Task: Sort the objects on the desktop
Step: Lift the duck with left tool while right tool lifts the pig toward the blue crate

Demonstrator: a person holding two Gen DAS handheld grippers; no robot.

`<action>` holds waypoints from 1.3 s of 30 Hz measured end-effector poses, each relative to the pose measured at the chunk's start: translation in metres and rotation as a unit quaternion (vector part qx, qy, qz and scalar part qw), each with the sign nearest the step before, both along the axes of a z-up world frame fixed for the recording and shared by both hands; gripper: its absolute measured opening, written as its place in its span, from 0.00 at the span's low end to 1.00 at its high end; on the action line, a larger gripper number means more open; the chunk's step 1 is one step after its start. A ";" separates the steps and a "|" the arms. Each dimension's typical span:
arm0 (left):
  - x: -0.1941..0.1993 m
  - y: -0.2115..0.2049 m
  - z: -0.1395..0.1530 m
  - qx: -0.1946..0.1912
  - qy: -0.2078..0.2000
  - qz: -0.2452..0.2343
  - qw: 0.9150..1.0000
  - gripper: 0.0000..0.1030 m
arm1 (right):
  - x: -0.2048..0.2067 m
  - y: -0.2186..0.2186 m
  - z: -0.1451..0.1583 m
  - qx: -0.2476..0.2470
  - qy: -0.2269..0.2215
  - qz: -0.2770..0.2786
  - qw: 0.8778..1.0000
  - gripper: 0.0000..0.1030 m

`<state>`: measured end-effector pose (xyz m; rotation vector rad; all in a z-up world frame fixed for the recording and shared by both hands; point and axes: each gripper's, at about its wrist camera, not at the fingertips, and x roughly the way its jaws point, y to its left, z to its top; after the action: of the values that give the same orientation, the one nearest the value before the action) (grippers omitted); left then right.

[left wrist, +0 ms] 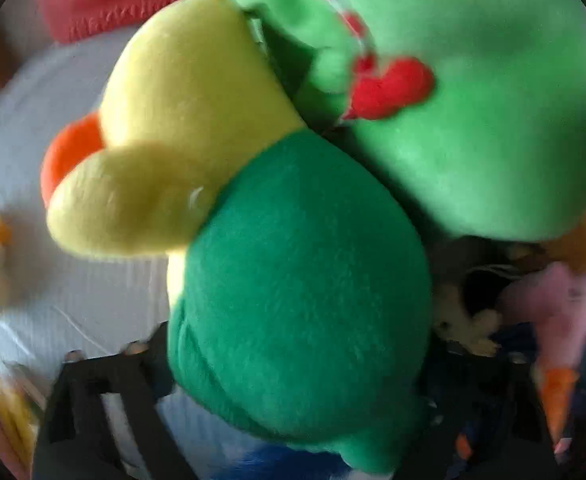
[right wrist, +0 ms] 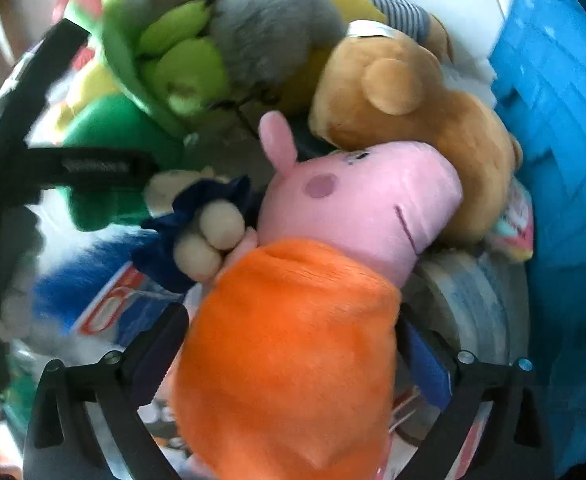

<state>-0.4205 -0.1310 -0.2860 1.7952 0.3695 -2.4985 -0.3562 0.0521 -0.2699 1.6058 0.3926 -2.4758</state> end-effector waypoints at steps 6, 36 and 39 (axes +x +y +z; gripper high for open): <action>0.038 -0.041 0.031 -0.095 0.011 0.023 0.995 0.71 | 0.010 -0.011 0.011 -0.075 -0.020 0.029 0.997 0.78; 0.151 -0.062 0.139 -0.107 0.130 -0.037 0.985 0.71 | 0.075 -0.005 0.102 -0.132 0.074 -0.015 0.988 0.80; 0.152 -0.073 0.157 -0.101 0.151 -0.052 0.982 0.71 | 0.094 -0.002 0.133 -0.128 0.113 -0.018 0.985 0.80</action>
<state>-0.2685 -0.2040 -0.1291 1.3982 0.0260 -2.7690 -0.2618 0.0502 -0.1372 1.2486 0.0677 -2.6174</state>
